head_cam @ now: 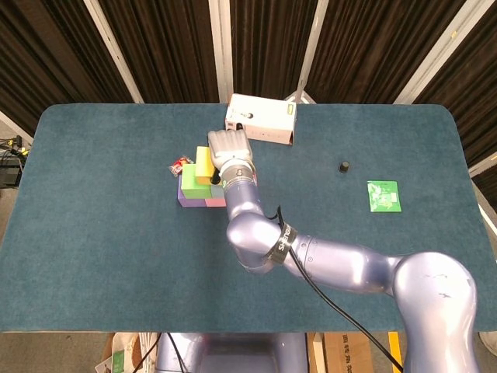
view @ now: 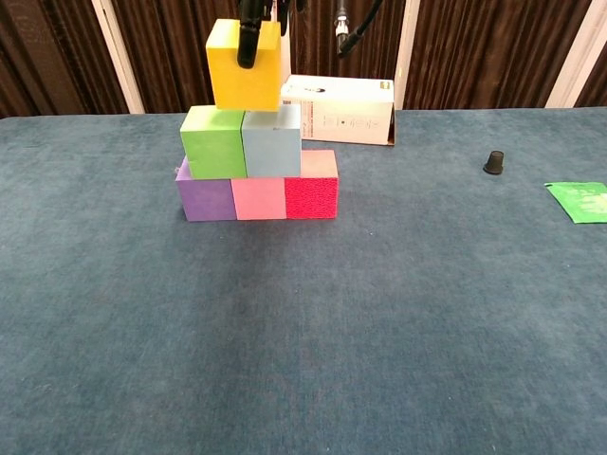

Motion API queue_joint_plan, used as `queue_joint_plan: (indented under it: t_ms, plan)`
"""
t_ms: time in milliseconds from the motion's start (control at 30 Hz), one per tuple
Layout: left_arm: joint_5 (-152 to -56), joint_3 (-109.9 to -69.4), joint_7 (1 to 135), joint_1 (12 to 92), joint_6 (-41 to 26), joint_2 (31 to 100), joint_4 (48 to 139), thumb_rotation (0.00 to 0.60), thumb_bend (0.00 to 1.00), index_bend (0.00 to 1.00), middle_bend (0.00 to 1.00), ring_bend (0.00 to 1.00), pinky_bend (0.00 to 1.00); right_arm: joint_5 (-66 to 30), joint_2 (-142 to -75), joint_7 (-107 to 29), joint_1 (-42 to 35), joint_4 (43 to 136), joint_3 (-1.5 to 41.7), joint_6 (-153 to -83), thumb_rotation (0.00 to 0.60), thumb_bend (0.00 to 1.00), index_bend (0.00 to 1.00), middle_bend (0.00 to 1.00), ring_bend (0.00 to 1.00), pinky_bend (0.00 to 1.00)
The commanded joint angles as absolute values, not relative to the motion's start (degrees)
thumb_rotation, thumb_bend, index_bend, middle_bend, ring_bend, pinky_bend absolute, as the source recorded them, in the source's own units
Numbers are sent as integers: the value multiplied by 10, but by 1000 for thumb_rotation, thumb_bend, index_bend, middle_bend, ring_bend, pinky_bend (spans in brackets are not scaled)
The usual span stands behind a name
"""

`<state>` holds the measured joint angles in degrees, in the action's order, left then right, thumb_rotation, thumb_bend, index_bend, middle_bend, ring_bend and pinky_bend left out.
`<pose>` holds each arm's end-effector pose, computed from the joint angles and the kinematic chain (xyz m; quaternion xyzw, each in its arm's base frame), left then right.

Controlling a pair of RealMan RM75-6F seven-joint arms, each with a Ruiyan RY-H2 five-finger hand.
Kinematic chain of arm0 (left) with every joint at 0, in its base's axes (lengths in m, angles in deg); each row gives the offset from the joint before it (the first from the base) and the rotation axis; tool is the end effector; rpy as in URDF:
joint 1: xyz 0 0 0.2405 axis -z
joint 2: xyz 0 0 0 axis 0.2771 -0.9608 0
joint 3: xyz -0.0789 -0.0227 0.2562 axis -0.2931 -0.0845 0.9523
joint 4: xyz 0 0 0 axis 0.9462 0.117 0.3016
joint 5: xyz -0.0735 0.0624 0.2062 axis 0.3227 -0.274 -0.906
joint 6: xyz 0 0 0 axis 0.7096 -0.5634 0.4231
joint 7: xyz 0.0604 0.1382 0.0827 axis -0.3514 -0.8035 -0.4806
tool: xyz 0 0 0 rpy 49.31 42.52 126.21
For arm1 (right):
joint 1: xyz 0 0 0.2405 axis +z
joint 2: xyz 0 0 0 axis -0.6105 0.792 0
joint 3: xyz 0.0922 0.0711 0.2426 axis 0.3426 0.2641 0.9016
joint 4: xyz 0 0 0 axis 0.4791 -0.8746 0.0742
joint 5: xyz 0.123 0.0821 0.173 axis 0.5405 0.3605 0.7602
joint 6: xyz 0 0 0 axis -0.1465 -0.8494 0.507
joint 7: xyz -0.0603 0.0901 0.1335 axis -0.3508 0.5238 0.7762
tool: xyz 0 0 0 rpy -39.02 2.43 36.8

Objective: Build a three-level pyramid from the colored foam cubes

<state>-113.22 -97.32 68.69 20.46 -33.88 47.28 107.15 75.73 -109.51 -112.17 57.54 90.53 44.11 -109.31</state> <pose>-0.3625 0.2447 0.2328 -0.4353 -0.3245 -0.4180 0.7283 0.1438 -0.4839 0.0158 0.7075 -0.4766 0.2612 0.4517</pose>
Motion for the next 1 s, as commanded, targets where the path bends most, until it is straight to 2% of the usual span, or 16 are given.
queue_joint_plan:
  t_ms: [33, 1000]
  plan:
    - [-1131, -974, 687, 204, -339, 473, 1072, 600, 260, 150, 0, 0, 0, 758, -1099, -1126, 574, 899, 444, -1090, 600, 339, 430, 397, 198, 0]
    - [-1119, -979, 684, 204, -337, 472, 1074, 600, 260, 150, 0, 0, 0, 751, -1132, -1156, 574, 864, 462, -1071, 600, 338, 430, 357, 157, 0]
